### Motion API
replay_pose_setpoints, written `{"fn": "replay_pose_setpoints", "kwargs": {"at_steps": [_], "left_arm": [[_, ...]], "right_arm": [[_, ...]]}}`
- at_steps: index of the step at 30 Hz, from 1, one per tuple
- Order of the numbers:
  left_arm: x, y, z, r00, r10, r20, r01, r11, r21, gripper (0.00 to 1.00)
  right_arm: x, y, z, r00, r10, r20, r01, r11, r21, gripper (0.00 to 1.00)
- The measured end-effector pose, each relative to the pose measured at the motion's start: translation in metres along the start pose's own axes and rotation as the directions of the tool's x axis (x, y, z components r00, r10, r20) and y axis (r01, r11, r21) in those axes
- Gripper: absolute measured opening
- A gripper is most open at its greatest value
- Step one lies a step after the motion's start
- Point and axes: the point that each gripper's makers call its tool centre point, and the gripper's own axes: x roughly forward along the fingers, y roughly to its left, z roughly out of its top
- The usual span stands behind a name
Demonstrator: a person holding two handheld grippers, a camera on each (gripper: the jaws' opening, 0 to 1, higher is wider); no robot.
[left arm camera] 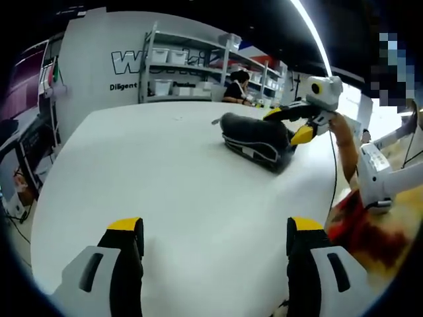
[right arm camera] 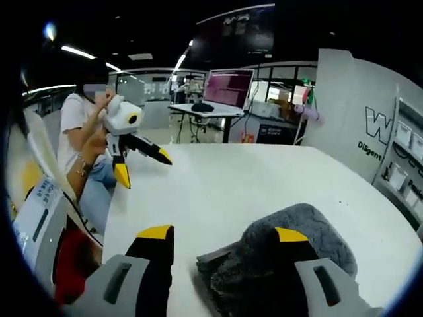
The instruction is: Fold the towel on the table until its edges align and the towel forms a compact rectangular stack.
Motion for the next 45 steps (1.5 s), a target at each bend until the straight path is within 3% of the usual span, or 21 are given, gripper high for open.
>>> {"fn": "replay_pose_setpoints", "kwargs": {"at_steps": [4,11,25,33,39,45], "left_arm": [[0.002,-0.001,0.002,1.0,-0.001,-0.001,0.001,1.0,-0.004,0.87],[0.007,-0.003,0.007,1.0,-0.012,-0.007,0.012,1.0,-0.008,0.87],[0.029,-0.023,0.032,0.998,-0.064,-0.003,0.064,0.998,-0.022,0.81],[0.057,-0.059,0.057,0.993,-0.12,-0.007,0.12,0.991,0.064,0.79],[0.08,-0.106,0.09,0.965,-0.253,0.064,0.244,0.963,0.116,0.73],[0.098,-0.137,0.114,0.946,-0.304,0.112,0.285,0.945,0.163,0.62]], "right_arm": [[-0.01,-0.004,0.005,0.999,-0.033,0.03,0.033,0.999,0.006,0.68],[-0.027,-0.026,-0.01,0.992,-0.125,0.023,0.124,0.991,0.054,0.97],[-0.068,-0.056,-0.057,0.971,-0.239,0.004,0.235,0.96,0.152,0.99],[-0.084,-0.064,-0.083,0.959,-0.284,-0.022,0.283,0.943,0.176,0.99],[-0.092,-0.066,-0.093,0.954,-0.299,-0.024,0.298,0.936,0.187,0.99],[-0.096,-0.068,-0.102,0.954,-0.299,-0.028,0.298,0.934,0.197,0.99]]}}
